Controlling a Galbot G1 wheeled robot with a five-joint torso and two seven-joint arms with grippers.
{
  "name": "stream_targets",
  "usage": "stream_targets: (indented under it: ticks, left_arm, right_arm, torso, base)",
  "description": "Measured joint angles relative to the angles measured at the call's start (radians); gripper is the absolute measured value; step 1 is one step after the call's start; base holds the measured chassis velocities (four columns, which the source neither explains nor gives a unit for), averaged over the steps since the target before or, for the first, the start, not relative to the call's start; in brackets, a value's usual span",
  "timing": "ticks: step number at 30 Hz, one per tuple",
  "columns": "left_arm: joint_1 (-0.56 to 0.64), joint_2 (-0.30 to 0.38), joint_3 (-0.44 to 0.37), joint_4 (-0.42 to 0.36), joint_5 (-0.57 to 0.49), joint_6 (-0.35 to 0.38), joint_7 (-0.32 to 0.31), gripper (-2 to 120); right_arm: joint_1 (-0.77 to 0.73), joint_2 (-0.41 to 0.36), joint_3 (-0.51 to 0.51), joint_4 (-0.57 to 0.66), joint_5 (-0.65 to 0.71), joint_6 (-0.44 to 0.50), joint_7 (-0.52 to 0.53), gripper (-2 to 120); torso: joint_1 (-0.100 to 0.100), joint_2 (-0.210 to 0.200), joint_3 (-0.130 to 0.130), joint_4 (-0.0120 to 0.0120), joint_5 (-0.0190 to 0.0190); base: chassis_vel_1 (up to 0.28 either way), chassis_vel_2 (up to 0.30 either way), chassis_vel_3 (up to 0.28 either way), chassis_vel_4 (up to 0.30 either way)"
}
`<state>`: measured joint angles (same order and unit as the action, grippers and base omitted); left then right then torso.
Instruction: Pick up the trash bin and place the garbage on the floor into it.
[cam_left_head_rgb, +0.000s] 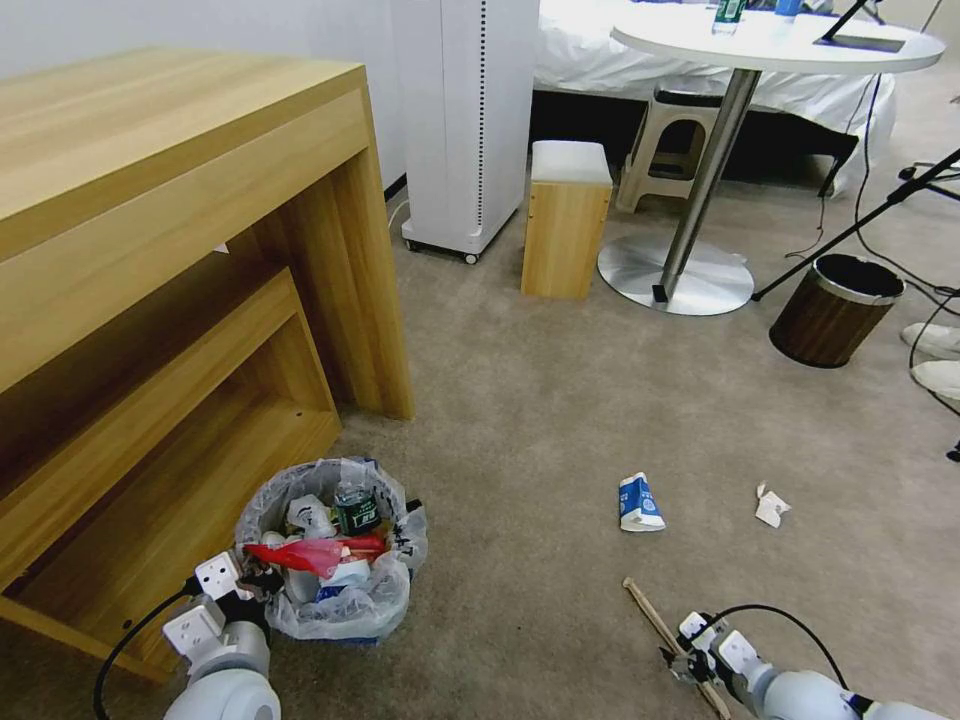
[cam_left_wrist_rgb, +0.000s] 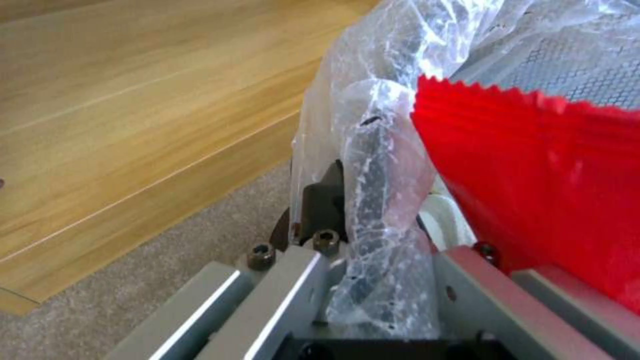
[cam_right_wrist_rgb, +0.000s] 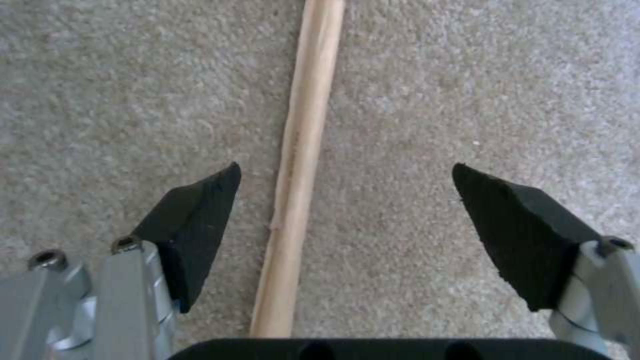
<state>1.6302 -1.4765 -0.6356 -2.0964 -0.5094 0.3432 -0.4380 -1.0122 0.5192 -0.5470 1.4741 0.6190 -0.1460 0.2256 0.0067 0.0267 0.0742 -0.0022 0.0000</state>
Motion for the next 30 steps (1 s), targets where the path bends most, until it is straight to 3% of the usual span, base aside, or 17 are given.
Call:
stream_targets:
  ticks: [14,25,30]
  left_arm:
    - [0.008,-0.002,0.000,-0.006,0.000,0.000,0.000,1]
    - [0.009,-0.005,0.002,-0.010,0.000,0.000,0.001,1]
    - [0.009,-0.007,0.005,-0.013,0.000,-0.001,0.001,1]
  right_arm:
    - [-0.022,0.029,0.011,-0.040,-0.026,0.035,0.006,60]
    - [-0.030,0.038,0.013,-0.043,-0.040,0.049,0.011,23]
    - [-0.033,0.038,0.014,-0.048,-0.048,0.060,0.011,15]
  torso:
    - [0.000,0.000,0.000,0.0000,0.0000]
    - [0.000,0.000,0.000,0.0000,0.0000]
    - [0.000,0.000,0.000,0.0000,0.0000]
  base:
    - [0.000,0.000,0.000,0.000]
    - [0.000,0.000,0.000,0.000]
    - [0.000,0.000,0.000,0.000]
